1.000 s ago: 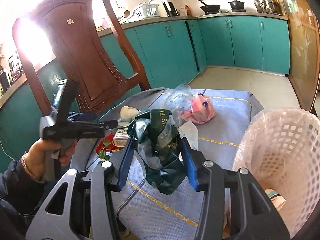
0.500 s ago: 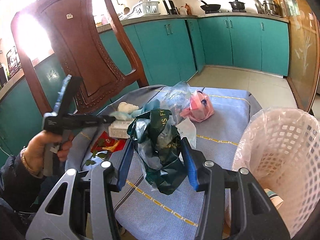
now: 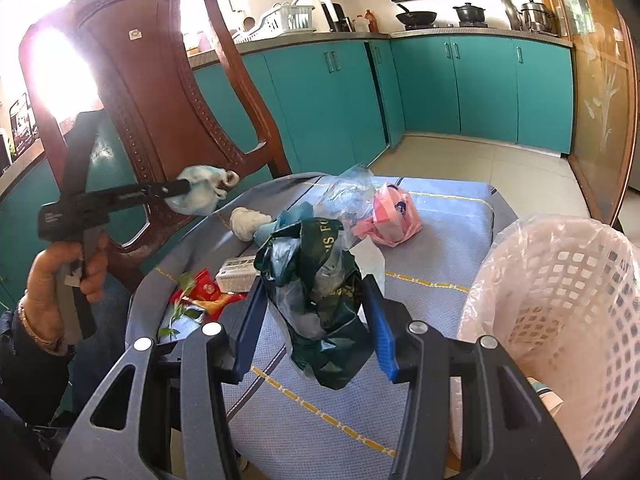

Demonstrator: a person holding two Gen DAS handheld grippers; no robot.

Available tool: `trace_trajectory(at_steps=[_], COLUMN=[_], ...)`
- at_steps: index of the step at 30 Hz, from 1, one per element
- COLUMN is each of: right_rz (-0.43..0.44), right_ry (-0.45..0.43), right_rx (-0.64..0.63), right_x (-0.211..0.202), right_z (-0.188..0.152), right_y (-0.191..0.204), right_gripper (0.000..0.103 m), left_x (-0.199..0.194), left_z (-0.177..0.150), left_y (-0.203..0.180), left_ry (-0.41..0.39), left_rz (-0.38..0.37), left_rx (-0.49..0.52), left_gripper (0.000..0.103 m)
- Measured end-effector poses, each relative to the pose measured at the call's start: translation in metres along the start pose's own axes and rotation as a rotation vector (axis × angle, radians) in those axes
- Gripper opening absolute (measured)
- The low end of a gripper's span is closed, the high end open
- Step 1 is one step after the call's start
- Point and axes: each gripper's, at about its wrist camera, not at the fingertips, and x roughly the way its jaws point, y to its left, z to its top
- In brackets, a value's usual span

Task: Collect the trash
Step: 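Grasp the light blue face mask with the left tool while the right tool holds the green bag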

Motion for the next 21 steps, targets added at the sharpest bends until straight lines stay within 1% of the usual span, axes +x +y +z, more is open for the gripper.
trace_trajectory(at_steps=[2, 4, 9, 11, 14, 21], right_rz=[-0.061, -0.101, -0.199, -0.236, -0.273, -0.300], right_ry=[-0.007, -0.003, 0.025, 0.025, 0.016, -0.007], right_rx=[-0.029, -0.050, -0.125, -0.132, -0.118, -0.085], right_x=[-0.001, 0.001, 0.011, 0.013, 0.012, 0.008], right_z=[0.000, -0.001, -0.004, -0.005, -0.004, -0.004], right_y=[0.002, 0.005, 0.015, 0.015, 0.010, 0.002], right_gripper=[0.048, 0.048, 0.048, 0.048, 0.048, 0.048], left_x=[-0.014, -0.027, -0.039, -0.041, -0.036, -0.031], left_z=[0.001, 0.000, -0.012, -0.018, -0.024, -0.030], left_y=[-0.006, -0.015, -0.035, -0.040, -0.047, -0.060], left_ry=[-0.035, -0.065, -0.075, -0.067, -0.048, -0.034], left_rz=[0.009, 0.024, 0.016, 0.010, -0.006, -0.024], left_rx=[0.023, 0.055, 0.107, 0.117, 0.129, 0.159], left_gripper=[0.016, 0.016, 0.016, 0.016, 0.016, 0.016])
